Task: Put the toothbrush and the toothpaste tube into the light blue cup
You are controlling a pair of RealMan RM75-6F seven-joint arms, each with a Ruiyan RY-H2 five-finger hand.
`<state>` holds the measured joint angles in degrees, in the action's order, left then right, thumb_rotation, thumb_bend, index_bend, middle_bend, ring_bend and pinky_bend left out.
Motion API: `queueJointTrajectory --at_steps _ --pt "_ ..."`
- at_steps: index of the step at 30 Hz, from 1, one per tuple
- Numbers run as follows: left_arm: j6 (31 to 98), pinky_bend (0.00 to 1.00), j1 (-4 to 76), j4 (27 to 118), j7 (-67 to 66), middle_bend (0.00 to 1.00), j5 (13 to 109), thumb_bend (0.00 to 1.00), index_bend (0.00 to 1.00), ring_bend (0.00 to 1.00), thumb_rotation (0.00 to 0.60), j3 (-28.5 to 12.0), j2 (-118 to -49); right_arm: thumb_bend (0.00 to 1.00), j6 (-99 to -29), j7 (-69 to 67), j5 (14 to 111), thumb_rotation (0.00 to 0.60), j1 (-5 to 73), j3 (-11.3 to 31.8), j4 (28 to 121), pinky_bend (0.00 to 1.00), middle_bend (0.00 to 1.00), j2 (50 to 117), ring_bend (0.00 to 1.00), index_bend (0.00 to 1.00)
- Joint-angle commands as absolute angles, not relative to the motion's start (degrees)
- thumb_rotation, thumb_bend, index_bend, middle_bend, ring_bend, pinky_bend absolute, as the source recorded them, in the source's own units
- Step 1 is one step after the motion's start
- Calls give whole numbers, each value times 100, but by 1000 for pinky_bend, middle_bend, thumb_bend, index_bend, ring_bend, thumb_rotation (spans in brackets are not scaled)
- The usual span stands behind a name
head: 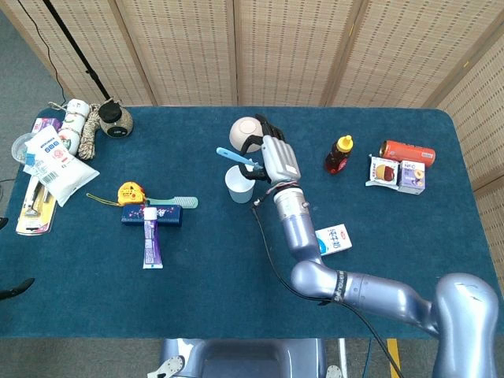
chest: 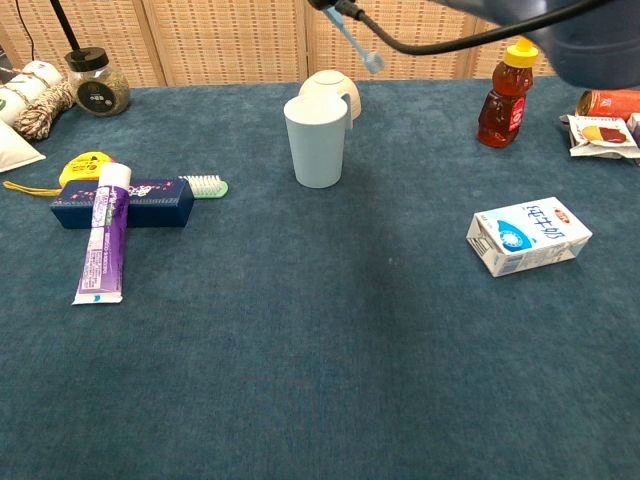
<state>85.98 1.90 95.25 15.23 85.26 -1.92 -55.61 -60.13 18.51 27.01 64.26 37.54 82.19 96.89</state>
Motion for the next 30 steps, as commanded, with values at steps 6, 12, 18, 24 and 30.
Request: queueJointTrajectory --at_steps 6,12,18,24,30 --pt "8396 0 273 9502 1640 0 8343 0 0 0 600 -257 -5507 489 -5588 1272 2418 600 7225 4105 6905 0 0 10624 0 588" --pt "8290 0 314 9503 1650 0 8284 0 0 0 600 -269 -5489 489 -5494 1175 2441 600 7452 4046 6505 0 0 10970 0 588" --pt "8296 0 303 9467 1743 0 8266 0 0 0 600 -280 -5473 491 -5353 1032 2541 600 7541 4048 6123 0 0 11130 0 588" --pt "8252 0 318 9450 1765 0 8223 0 0 0 600 -297 -5470 491 -5265 879 2659 600 7470 4044 6000 0 0 11128 0 588" --pt "8239 0 327 9486 1667 0 8228 0 0 0 600 -290 -5487 491 -5123 754 2696 600 7309 3988 6048 0 0 11070 0 584"
